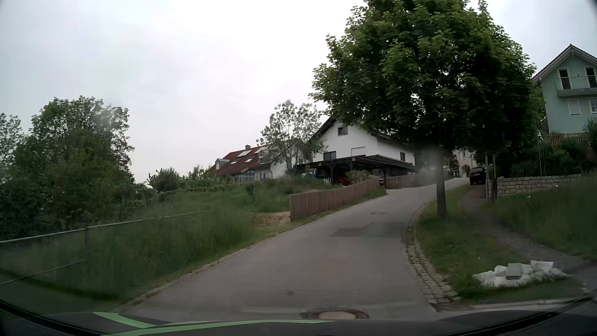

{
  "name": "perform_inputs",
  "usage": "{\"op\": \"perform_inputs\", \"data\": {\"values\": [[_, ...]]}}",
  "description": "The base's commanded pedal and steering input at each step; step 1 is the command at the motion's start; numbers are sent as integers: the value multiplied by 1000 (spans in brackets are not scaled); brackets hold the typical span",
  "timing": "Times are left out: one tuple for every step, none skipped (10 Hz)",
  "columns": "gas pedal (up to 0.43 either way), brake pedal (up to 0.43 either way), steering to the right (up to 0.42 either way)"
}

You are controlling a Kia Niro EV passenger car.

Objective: Follow the waypoints while adhering to traffic rules and regulations

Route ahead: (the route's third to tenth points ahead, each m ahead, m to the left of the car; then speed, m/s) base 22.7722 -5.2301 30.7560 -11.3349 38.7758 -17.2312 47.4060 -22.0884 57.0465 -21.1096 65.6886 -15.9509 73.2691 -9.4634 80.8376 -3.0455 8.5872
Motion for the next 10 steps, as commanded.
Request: {"op": "perform_inputs", "data": {"values": [[138, 0, 72], [138, 0, 78], [138, 0, 79], [138, 0, 80], [138, 0, 81], [138, 0, 85], [138, 0, 93], [138, 0, 99], [138, 0, 100], [138, 0, 105]]}}
